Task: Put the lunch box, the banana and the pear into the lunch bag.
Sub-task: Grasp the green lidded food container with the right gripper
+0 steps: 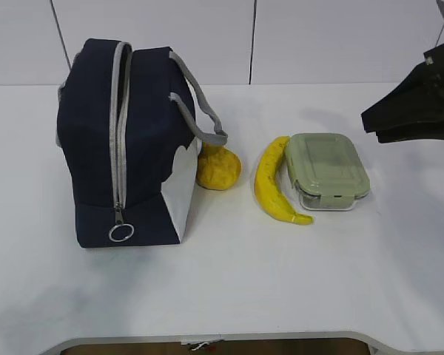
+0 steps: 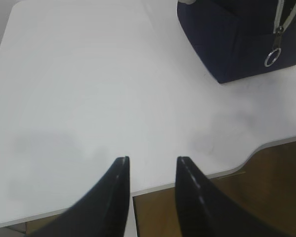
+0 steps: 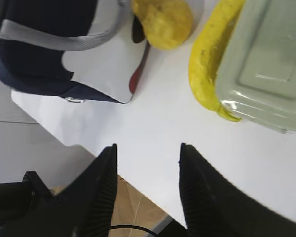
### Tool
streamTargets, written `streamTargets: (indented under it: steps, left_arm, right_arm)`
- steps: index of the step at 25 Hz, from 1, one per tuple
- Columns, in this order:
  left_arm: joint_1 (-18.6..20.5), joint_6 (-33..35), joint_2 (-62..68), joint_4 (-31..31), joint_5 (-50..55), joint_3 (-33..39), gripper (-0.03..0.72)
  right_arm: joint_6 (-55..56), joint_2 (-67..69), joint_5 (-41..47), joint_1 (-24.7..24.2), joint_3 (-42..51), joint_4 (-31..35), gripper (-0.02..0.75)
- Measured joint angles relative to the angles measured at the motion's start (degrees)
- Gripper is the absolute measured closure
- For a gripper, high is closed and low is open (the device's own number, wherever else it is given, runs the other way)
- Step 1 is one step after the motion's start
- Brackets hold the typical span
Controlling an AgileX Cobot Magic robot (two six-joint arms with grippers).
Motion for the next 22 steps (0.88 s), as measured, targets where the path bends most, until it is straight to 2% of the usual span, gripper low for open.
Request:
streamTargets:
  steps: [4, 11, 13, 17, 22]
  left_arm:
    - [0.00, 0.00, 0.00, 0.00, 0.00, 0.00, 0.445]
    - [0.00, 0.00, 0.00, 0.00, 0.00, 0.00, 0.445]
    - [0.00, 0.00, 0.00, 0.00, 0.00, 0.00, 0.445]
    - [0.00, 0.00, 0.00, 0.00, 0.00, 0.00, 0.445]
    - [0.00, 0.00, 0.00, 0.00, 0.00, 0.00, 0.445]
  right_arm:
    - [0.00, 1.71, -0.35, -1.84, 0.00, -1.93, 0.395]
    - [1.29, 1.83, -0.40, -1.96, -0.02, -5.28, 0.390]
    - [3.87, 1.83, -0.40, -1.96, -0.12, -5.28, 0.335]
    - [5.89, 1.83, -0.40, -1.96, -0.23, -5.28, 0.174]
    - [8.26, 2.06, -0.40, -1.96, -0.37, -4.74, 0.176]
